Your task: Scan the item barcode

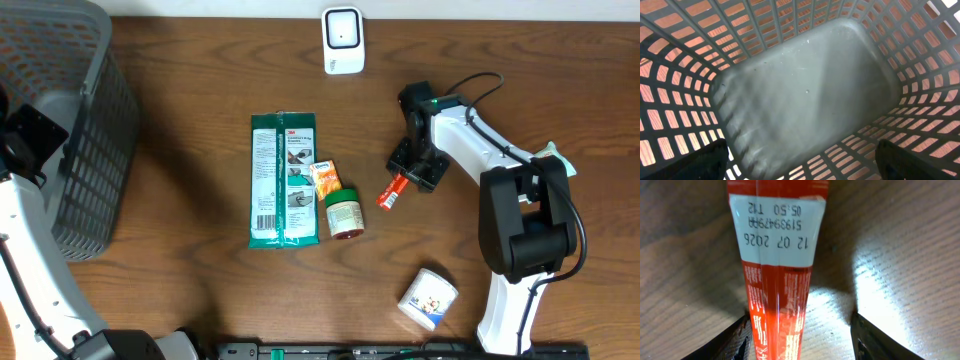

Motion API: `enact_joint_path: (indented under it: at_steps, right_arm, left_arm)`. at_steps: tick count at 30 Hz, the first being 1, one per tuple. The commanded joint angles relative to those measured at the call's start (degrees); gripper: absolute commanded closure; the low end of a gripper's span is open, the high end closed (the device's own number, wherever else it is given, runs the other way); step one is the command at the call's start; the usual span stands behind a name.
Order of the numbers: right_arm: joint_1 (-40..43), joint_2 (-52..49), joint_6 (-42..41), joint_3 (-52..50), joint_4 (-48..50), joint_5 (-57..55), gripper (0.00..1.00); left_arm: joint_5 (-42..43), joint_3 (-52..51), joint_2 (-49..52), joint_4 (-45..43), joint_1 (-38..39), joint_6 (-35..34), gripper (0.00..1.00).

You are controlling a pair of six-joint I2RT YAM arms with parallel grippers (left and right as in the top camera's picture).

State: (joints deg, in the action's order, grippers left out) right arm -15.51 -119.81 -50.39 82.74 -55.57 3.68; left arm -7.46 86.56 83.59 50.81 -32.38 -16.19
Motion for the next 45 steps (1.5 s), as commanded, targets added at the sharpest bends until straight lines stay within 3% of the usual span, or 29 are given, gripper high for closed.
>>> enact_joint_path:
  at_steps: [1, 11, 15, 21, 34, 36, 38, 45]
  right_arm:
    - [0.3, 0.7, -1.5, -1.1, -0.8, 0.7, 0.41]
    - [0.6, 0.7, -5.7, -1.1, -0.3, -2.7, 0.44]
    - [0.6, 0.7, -5.8, -1.1, 0.2, -2.8, 0.51]
    - [0.6, 0.7, -5.7, -1.1, 0.5, -2.8, 0.73]
    - [0.6, 0.7, -5.7, -1.1, 0.7, -2.8, 0.80]
    - [0.6, 0.7, -5.7, -1.1, 0.9, -2.8, 0.85]
    - [0.6, 0.7, -5.7, -1.1, 0.8, -2.7, 0.99]
    - [0.6, 0.7, -5.7, -1.1, 0.5, -2.7, 0.99]
  left_arm:
    - [-0.3, 0.8, 0.4, 0.2, -0.2, 0.7, 0.07]
    - [-0.3, 0.8, 0.4, 0.2, -0.2, 0.7, 0.06]
    - [-0.3, 0.8, 0.4, 0.2, -0.2, 0.7, 0.07]
    - [-0.3, 0.8, 0.4, 0.2, -0.2, 0.7, 0.07]
    - [-0.3, 0.8, 0.4, 0.2, -0.2, 0.7, 0.07]
    - [-0.3, 0.8, 0.4, 0.2, -0.2, 0.7, 0.06]
    - [-0.3, 0.8, 0.4, 0.2, -0.2, 0.7, 0.07]
    - [-0.3, 0.8, 0.4, 0.2, -0.2, 0.7, 0.07]
